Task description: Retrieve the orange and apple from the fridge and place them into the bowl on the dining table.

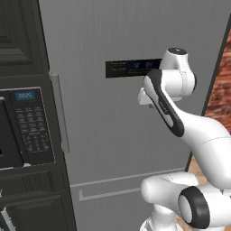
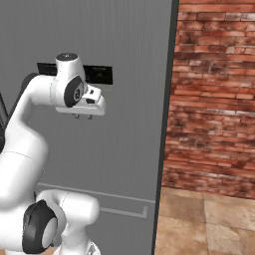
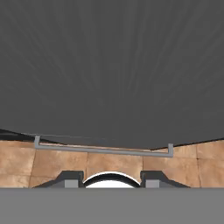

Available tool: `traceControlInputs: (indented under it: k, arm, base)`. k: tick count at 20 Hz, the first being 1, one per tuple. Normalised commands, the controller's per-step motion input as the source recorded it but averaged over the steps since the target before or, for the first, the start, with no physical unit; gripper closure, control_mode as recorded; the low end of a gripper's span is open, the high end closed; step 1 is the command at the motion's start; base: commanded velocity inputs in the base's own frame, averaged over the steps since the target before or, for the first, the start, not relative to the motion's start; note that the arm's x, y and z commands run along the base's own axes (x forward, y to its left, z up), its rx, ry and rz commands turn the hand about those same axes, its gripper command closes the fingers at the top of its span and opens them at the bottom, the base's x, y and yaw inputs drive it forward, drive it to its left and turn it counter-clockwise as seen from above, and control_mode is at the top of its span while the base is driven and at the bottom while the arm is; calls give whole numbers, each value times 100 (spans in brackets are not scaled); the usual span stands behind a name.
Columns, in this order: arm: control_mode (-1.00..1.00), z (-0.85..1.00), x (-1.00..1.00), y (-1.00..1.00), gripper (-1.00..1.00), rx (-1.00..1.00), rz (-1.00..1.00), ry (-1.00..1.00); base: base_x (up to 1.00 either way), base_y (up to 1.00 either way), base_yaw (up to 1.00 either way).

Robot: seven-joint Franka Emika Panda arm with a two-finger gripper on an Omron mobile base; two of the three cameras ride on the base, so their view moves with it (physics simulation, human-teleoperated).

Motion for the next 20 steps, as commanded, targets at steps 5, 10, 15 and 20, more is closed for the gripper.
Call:
traceControlInputs:
  k: [5, 10, 15, 20]
  arm:
    - [-100, -5, -31, 0, -100, 0, 0, -3]
    - [-100, -16, -60, -1, -100, 0, 0, -17]
    - [-100, -20, -24, 0, -100, 0, 0, -24]
    - [-100, -21, -3, 0, -100, 0, 0, -24]
  base:
    - [0, 0, 0]
    - [0, 0, 0]
    - [0, 0, 0]
    - [0, 0, 0]
